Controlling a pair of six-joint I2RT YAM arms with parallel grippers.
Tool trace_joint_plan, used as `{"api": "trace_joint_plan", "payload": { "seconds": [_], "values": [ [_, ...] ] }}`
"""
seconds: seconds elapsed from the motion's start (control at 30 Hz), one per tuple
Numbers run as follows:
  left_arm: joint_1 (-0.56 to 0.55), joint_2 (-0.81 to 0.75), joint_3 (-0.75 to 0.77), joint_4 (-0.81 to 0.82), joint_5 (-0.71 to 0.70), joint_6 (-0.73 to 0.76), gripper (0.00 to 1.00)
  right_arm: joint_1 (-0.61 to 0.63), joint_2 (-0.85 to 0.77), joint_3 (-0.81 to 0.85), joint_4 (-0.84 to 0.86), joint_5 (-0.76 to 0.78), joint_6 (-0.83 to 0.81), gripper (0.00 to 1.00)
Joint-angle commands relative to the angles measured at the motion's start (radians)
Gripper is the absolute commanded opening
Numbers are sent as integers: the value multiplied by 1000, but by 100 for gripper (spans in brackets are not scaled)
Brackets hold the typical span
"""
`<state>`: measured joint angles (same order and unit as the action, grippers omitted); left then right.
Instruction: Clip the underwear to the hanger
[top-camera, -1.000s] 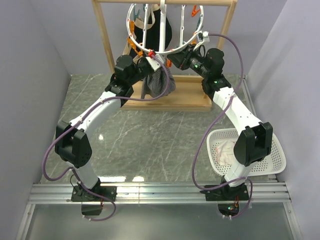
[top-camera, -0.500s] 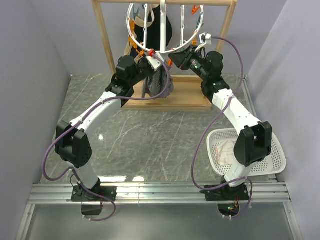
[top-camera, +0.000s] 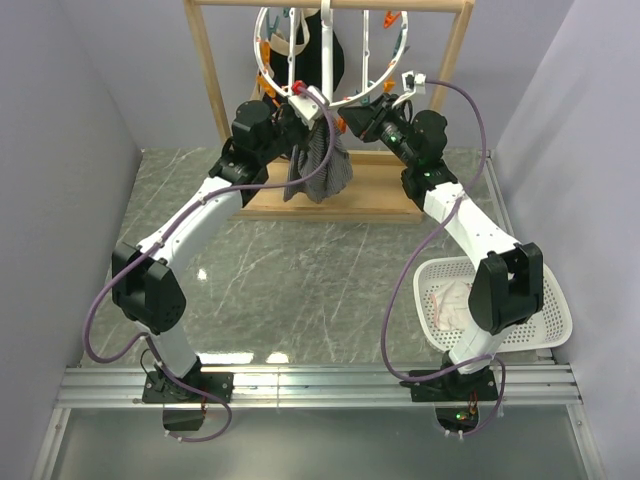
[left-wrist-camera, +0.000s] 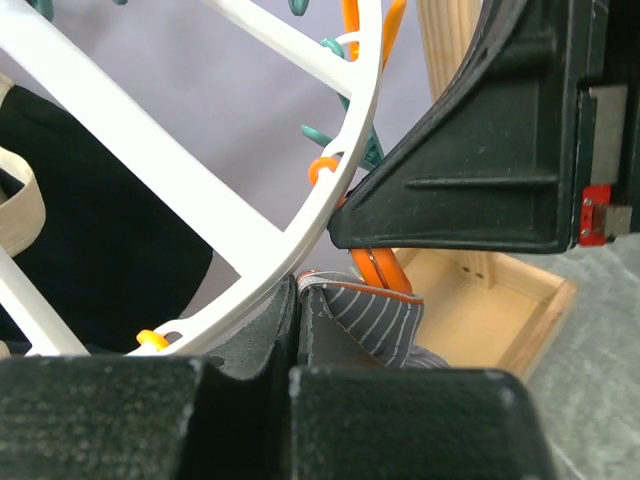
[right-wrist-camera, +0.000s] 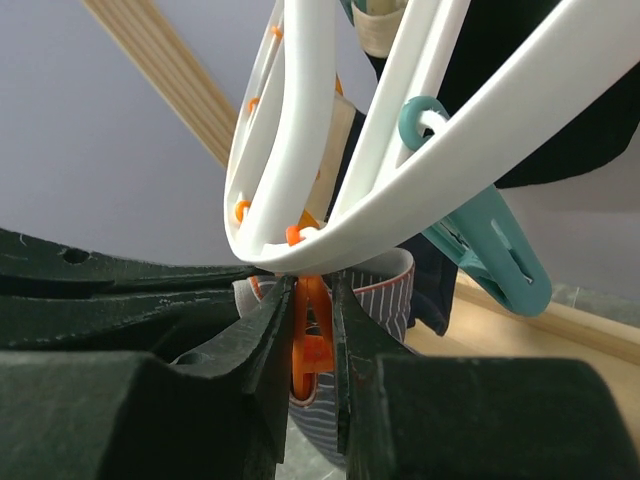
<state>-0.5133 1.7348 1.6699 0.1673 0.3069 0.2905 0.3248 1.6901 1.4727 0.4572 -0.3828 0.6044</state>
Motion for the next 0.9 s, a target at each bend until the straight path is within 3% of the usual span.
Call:
{"api": "trace_joint_plan", "payload": {
  "seconds": [0.0, 0.47, 0.87],
  "values": [
    [-5, 5, 77, 1, -18, -65, 0, -13, -59, -20, 119, 64, -8, 0],
    [-5, 17, 96, -55, -17, -134, 0, -12, -66, -46, 175, 99, 29, 0],
    [-5, -7, 71, -69, -46, -384, 0, -10, -69, -78, 248, 136, 60, 0]
  ]
}}
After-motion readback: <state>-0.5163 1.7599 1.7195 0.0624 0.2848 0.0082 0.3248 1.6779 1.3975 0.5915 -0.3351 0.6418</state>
